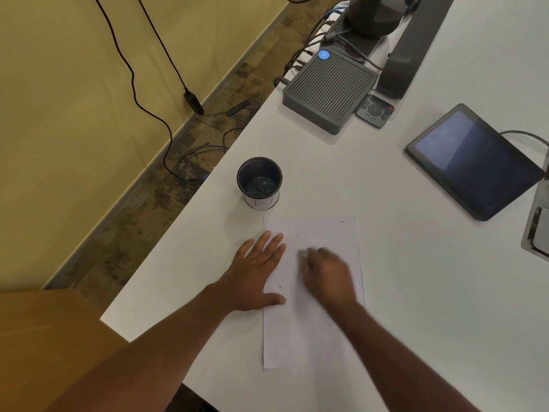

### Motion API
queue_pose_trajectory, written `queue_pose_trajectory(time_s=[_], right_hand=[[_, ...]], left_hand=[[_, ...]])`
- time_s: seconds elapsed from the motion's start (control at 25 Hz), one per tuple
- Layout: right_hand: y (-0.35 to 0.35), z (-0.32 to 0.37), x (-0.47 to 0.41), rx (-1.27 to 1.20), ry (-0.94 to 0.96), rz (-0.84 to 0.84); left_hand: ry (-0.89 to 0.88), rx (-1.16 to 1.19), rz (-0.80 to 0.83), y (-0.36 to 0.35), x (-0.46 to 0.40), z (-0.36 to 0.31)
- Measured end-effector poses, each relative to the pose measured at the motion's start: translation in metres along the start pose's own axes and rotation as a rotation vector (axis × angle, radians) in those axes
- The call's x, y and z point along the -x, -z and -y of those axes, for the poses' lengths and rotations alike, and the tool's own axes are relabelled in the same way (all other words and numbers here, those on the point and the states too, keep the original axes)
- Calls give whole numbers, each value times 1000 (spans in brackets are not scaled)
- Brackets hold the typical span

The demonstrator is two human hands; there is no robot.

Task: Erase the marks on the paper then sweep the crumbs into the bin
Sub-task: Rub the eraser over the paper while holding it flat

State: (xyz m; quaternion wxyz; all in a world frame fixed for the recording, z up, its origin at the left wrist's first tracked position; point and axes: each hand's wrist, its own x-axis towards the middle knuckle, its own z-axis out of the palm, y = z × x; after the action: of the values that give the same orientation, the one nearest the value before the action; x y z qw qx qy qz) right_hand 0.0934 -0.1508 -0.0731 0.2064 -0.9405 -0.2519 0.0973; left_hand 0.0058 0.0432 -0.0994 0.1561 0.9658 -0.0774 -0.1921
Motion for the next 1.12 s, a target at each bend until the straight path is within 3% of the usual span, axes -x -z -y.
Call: queue_pose_trajectory(time_s=[0.12, 0.2, 0.32, 0.4, 0.52, 0.6, 0.72, 0.8, 0.88, 0.92, 1.04, 1.12], right_hand=[[20, -31, -26, 48, -180, -223], [11, -7, -6, 18, -94, -144], [-9, 13, 40, 33, 182, 38], [5, -15, 16, 47, 73, 3], [25, -38, -13, 77, -112, -204], [14, -8, 6, 20, -52, -116], [-8, 18, 48, 28, 203, 53], [3, -10, 21, 41, 71, 33], [17, -31, -7, 91, -92, -161], [20, -29, -9, 79, -124, -167], [0, 18, 29, 21, 64, -10], [0, 14, 33, 31, 159, 43]], left_hand=[[7, -12, 13, 1, -1, 0], [1, -4, -9, 1, -1, 0], [-8, 2, -17, -1, 0, 1], [0, -7, 2, 0, 0, 0], [5, -5, 18, 3, -1, -1], [5, 3, 11, 3, 0, -1], [-1, -6, 2, 1, 1, 0], [6, -5, 13, 1, 1, -1], [7, -5, 18, 3, 0, -1], [7, -5, 15, 2, 0, -1], [4, 0, 9, 2, 0, -1], [3, -1, 13, 2, 0, 0]])
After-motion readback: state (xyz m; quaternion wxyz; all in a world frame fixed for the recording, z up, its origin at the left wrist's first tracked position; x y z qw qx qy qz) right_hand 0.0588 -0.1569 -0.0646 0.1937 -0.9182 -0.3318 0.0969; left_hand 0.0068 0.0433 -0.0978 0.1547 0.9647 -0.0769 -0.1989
